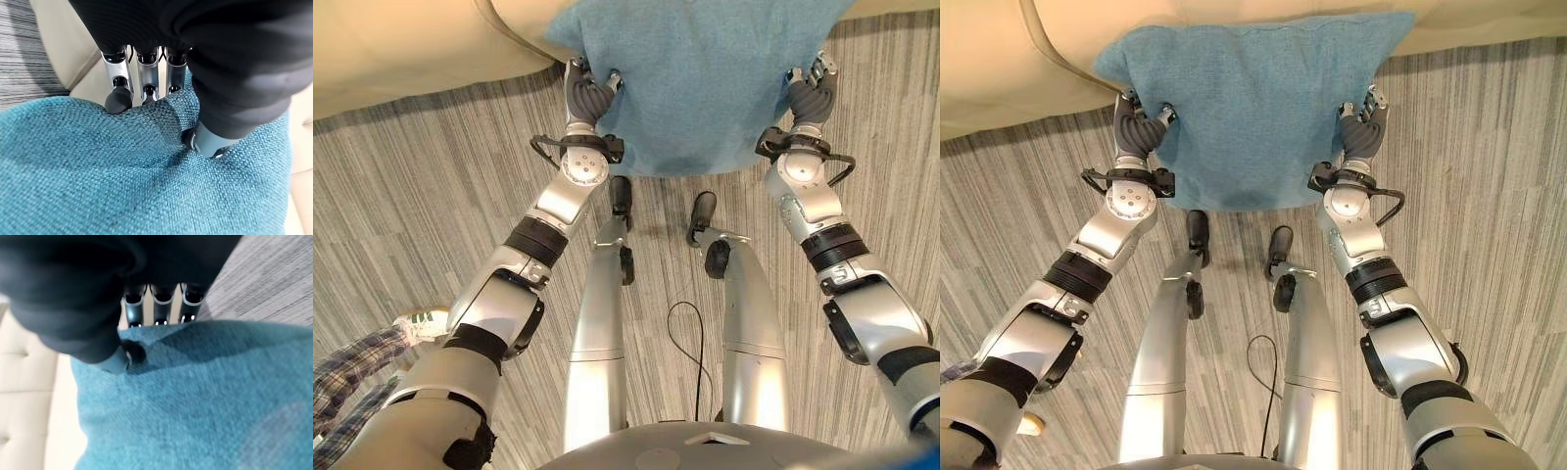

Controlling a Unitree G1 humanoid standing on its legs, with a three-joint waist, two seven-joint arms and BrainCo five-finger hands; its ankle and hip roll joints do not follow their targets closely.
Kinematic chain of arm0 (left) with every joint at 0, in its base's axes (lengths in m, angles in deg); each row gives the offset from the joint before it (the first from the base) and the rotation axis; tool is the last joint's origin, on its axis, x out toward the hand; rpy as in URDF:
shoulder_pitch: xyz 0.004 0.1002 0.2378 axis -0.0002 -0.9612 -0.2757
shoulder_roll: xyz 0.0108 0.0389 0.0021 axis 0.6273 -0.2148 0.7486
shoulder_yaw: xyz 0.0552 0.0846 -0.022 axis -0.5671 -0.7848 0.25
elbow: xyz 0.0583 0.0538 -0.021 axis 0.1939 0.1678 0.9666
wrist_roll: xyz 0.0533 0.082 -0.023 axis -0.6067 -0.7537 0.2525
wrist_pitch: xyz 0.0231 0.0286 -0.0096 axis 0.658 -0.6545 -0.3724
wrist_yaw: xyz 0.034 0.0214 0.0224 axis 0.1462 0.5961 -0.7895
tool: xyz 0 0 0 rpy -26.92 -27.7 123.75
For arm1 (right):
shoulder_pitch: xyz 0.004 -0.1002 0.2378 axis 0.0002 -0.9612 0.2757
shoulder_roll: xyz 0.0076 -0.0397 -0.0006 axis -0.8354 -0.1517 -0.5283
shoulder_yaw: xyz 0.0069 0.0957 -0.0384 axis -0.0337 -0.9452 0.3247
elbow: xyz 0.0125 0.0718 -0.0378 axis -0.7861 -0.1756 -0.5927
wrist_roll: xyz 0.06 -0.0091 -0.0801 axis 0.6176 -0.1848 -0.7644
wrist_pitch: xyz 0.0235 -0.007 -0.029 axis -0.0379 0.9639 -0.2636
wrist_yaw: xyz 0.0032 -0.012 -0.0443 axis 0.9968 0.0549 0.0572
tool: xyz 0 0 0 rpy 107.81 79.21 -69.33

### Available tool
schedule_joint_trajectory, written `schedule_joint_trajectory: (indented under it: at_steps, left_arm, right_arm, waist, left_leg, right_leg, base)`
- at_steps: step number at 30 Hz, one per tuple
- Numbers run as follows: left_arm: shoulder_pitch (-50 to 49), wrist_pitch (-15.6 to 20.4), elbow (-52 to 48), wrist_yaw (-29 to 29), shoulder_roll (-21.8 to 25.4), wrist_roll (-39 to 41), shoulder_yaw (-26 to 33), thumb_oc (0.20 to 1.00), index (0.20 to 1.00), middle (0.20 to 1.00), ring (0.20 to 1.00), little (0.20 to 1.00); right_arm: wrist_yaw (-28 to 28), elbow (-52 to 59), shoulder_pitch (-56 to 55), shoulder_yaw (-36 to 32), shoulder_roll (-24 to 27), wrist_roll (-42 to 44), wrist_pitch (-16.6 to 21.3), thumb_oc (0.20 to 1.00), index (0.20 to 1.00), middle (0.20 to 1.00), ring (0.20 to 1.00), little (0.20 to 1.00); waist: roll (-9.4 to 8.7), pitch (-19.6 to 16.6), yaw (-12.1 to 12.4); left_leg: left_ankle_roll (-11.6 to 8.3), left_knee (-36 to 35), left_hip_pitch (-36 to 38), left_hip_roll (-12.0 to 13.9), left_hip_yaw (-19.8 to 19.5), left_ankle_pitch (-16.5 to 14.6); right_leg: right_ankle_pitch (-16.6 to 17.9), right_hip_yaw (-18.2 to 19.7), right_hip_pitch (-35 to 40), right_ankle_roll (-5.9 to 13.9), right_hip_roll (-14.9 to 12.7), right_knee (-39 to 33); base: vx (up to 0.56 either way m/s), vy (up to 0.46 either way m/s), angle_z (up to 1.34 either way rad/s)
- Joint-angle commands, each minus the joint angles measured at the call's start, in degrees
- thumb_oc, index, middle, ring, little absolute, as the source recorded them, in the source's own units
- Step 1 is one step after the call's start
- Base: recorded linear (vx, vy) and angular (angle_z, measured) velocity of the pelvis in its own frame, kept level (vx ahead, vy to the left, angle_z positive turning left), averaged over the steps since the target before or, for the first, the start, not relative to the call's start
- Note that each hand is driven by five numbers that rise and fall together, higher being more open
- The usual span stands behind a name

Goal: Pick up all the scattered cushions and arrange them neatly on the sofa.

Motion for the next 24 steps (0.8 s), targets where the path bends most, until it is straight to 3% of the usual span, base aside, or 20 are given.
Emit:
schedule_joint_trajectory:
  at_steps: [1,6,8,11,13,24]
  left_arm:
    - [2.4,8.6,-8.3,2.8,-3.3,-4.5,-0.2,0.2,0.2,0.2,0.2,0.2]
    - [-7.0,10.8,-14.6,4.3,-4.8,-3.9,1.4,0.2,0.2,0.2,0.2,0.2]
    - [-13.8,11.7,-17.1,6.2,-5.9,-3.5,0.9,0.2,0.2,0.2,0.2,0.2]
    - [-19.2,12.0,-18.7,8.0,-6.1,-2.5,0.3,0.2,0.2,0.2,0.2,0.2]
    - [-25.9,12.4,-20.2,10.3,-6.0,-0.9,0.5,0.2,0.2,0.2,0.2,0.2]
    - [-33.7,12.2,-22.7,13.1,-5.0,3.0,1.1,0.2,0.2,0.2,0.2,0.2]
  right_arm:
    - [-5.0,7.5,3.9,3.2,-3.4,-5.4,6.0,0.2,0.2,0.2,0.2,0.2]
    - [-7.0,14.4,-7.2,1.4,-3.9,-7.4,6.7,0.2,0.2,0.2,0.2,0.2]
    - [-9.2,17.1,-15.8,0.9,-4.7,-8.0,6.8,0.2,0.2,0.2,0.2,0.2]
    - [-11.4,18.8,-22.8,0.7,-5.3,-7.6,6.6,0.2,0.2,0.2,0.2,0.2]
    - [-14.0,20.1,-30.1,0.2,-5.6,-7.4,6.0,0.2,0.2,0.2,0.2,0.2]
    - [-16.7,21.8,-37.7,-0.3,-4.7,-7.4,5.0,0.2,0.2,0.2,0.2,0.2]
  waist:
    - [1.98,-0.7,-1.2]
    - [1.81,-2.9,-1.3]
    - [1.35,-4.6,-1.5]
    - [1.12,-5.8,-1.4]
    - [1.09,-7.3,-1.3]
    - [1.74,-13.0,-1.7]
  left_leg:
    - [-3.4,2.0,5.6,1.1,-4.5,-8.5]
    - [-4.23,-8.7,19.2,2.6,-4.5,-6.3]
    - [-4.41,-15.5,29.2,2.5,-3.7,-3.1]
    - [-4.8,-20.6,38.3,2.9,-3.1,-1.9]
    - [-5.41,-26.4,48.9,3.9,-1.8,-0.7]
    - [-8.0,-36.2,66.9,7.7,2.2,2.1]
  right_leg:
    - [4.6,4.2,7.3,8.29,1.3,-10.0]
    - [6.8,2.6,20.2,9.04,0.4,-20.2]
    - [9.9,0.7,30.1,9.1,0.1,-28.1]
    - [10.8,-0.3,39.2,9.42,0.6,-33.2]
    - [11.0,-1.3,49.4,9.62,1.8,-38.2]
    - [9.4,-1.7,66.8,8.97,5.6,-46.6]
  base:
    - [-0.05,-0.006,0.04]
    - [0.0,-0.025,0.05]
    - [0.04,-0.042,0.04]
    - [0.13,-0.037,0.0]
    - [0.25,-0.076,0.01]
    - [0.15,-0.117,-0.05]
